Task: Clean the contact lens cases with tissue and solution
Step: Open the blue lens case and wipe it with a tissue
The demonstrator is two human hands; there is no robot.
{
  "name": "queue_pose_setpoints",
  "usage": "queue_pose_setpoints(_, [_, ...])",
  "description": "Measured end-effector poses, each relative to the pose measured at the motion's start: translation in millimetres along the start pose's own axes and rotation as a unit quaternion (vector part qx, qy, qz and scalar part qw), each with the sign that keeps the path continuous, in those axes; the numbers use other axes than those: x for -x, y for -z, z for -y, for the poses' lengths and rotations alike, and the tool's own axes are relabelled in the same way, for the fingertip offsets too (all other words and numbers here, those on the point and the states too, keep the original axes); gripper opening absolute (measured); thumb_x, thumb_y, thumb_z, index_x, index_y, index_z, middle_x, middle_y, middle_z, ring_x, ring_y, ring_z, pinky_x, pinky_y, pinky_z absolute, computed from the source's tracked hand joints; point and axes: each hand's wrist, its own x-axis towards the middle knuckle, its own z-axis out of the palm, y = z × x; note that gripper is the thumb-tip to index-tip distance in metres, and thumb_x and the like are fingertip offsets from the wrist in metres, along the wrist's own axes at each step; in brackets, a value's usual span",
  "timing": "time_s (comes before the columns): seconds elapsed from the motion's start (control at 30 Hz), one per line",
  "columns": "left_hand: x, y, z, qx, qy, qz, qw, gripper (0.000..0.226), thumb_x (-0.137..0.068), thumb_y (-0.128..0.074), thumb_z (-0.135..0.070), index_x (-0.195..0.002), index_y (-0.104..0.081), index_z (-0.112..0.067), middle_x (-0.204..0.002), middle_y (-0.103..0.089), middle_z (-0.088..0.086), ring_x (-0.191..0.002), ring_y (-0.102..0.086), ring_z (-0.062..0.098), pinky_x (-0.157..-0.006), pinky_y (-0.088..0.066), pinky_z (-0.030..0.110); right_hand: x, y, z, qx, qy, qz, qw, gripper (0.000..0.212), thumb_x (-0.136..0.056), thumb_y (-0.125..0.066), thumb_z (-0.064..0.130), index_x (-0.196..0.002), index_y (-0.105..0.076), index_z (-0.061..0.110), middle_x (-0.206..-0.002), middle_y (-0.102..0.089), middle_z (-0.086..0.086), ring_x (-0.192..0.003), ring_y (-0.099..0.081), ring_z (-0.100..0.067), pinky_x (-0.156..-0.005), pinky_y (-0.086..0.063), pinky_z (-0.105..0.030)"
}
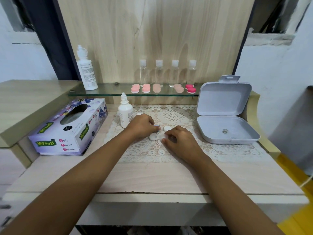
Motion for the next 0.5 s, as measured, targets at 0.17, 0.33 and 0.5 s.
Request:
queue_pose_setpoints(0.17, [1.2,0.1,-1.0,0.003,-0.01,-0.001,1.0,0.023,-0.08,-0.07,-0.031,-0.091,-0.068,-0.011,-0.094,-0.066,0.002,-0.079,-0.053,0.012,-0.059,-0.039,0.023,-0.6,-0.5,0.2,0.0,-0.001,0.001,1.0,0.023,-0.086,-0.059,0.026,-0.099,-0.067,0.01,-0.097,-0.057,-0.007,-0.094,-0.049,-0.02,-0.076,-0.036,-0.027])
queue_pose_setpoints(0.33, [12.5,7.0,3.4,0.061,-0.027,-0.027,0.997,0.017,-0.081,-0.066,-0.028,-0.092,-0.068,-0.016,-0.087,-0.063,-0.005,-0.071,-0.053,0.002,-0.055,-0.036,0.017,-0.5,0.0,0.7,-0.007,0.003,-0.004,1.0,0.024,-0.086,-0.059,0.027,-0.103,-0.067,0.011,-0.092,-0.05,0.001,-0.089,-0.043,-0.013,-0.073,-0.032,-0.024])
queue_pose_setpoints(0.5, [34.6,14.4,11.3,0.073,-0.078,0.001,0.994,0.017,-0.083,-0.064,-0.029,-0.099,-0.068,-0.023,-0.09,-0.059,-0.014,-0.079,-0.056,0.0,-0.062,-0.037,0.012,-0.7,0.0,-0.3,-0.002,0.001,0.001,1.0,0.024,-0.086,-0.06,0.027,-0.101,-0.067,0.01,-0.097,-0.057,-0.006,-0.095,-0.05,-0.02,-0.079,-0.038,-0.028])
